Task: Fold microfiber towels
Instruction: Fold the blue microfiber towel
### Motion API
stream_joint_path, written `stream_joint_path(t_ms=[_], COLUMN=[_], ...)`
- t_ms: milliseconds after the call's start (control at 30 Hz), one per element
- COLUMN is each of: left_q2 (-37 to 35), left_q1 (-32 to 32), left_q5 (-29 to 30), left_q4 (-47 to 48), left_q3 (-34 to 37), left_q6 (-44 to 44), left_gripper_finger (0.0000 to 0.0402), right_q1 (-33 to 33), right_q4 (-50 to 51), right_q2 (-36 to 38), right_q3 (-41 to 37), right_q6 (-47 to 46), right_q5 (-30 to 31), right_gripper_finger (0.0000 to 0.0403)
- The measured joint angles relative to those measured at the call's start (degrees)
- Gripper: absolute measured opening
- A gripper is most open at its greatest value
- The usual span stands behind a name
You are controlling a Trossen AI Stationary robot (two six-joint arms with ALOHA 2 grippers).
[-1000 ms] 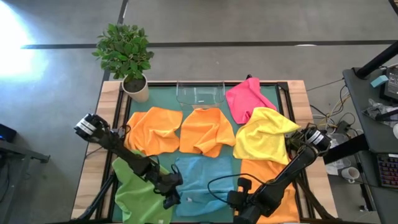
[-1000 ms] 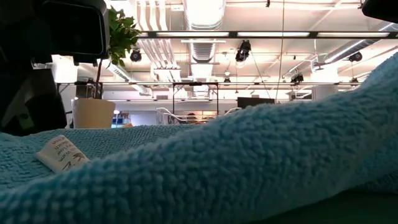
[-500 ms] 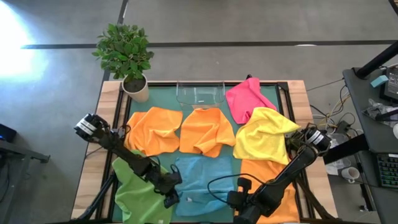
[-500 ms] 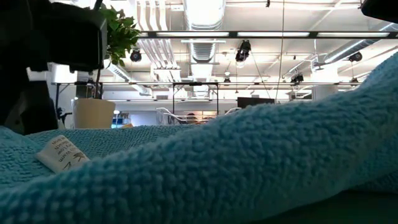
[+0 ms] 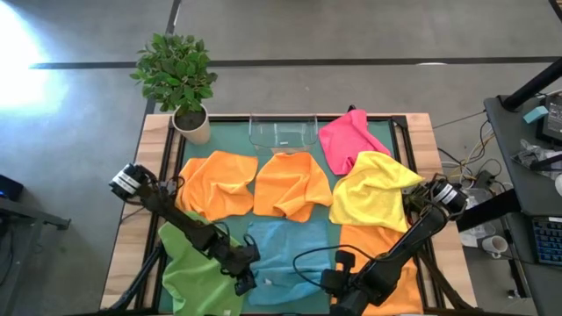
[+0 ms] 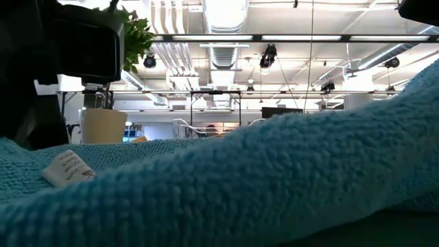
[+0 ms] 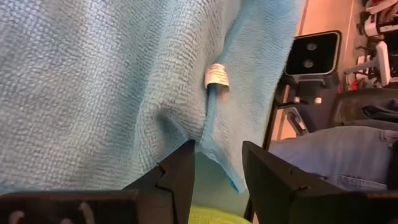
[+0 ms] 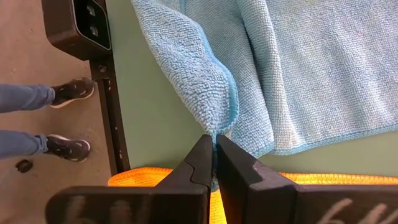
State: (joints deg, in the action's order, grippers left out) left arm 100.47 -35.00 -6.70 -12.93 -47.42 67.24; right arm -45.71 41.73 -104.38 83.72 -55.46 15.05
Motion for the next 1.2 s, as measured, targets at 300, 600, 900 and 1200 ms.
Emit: stream_joint_path(t_ms=[300,600,900,1200], left_q2=[0.6,-0.3,-0.5,-0.4], left_q1=[-0.1,-0.9,-1.2,-1.2], left_q5=[0.0,-0.5,-0.5,-0.5], left_q4=[-0.2,-0.1,-0.1,-0.2], left_q3=[-2.0,-2.5,-2.5,-3.0], left_q6=[-0.1,-0.1,-0.7,-0.7], left_gripper_finger=[0.0118,0.0118,0.0118,0.0118], right_q1=[0.0,0.0,0.0,0.0], right_q4=[0.0,0.0,0.0,0.0], right_q2=[0.0,0.0,0.0,0.0], right_q3=[0.0,0.0,0.0,0.0], right_q6=[0.0,-0.7,-0.3,0.0], right_q5=[0.0,0.0,0.0,0.0], right_gripper_finger=[0.0009,0.0009,0.0009,0.0009])
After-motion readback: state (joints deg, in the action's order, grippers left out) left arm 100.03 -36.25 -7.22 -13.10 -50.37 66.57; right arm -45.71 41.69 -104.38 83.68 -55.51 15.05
